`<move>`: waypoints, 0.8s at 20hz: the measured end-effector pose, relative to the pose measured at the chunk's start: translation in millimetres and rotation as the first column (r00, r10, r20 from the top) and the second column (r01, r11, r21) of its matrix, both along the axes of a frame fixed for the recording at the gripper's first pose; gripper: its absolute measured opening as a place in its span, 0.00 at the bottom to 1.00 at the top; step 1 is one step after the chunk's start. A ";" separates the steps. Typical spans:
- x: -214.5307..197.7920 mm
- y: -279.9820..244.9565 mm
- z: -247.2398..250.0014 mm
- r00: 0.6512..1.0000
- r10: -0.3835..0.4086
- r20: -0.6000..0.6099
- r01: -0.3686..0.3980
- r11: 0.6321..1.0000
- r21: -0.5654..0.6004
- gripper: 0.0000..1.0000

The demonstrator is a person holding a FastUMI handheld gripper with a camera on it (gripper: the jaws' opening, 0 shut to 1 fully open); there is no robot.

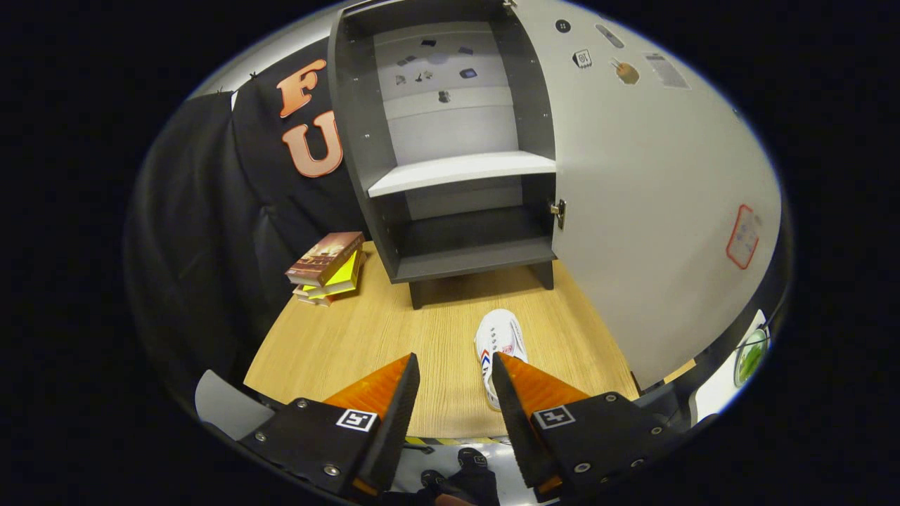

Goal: Open the shoe cabinet door, grab the shoes and put them into the shoe cabinet, then close the shoe cabinet door.

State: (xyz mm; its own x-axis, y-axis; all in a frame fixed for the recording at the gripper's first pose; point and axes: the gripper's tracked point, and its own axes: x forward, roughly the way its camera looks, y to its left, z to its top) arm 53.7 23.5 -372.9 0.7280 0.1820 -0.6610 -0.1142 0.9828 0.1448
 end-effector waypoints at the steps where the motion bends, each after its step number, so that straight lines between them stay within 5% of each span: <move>1: 4.5 0.0 -10.9 1.000 0.000 -0.015 0.000 1.000 -0.001 0.66; 16: 48.6 -8.1 -170.7 0.971 0.021 -0.237 -0.023 1.000 -0.007 0.69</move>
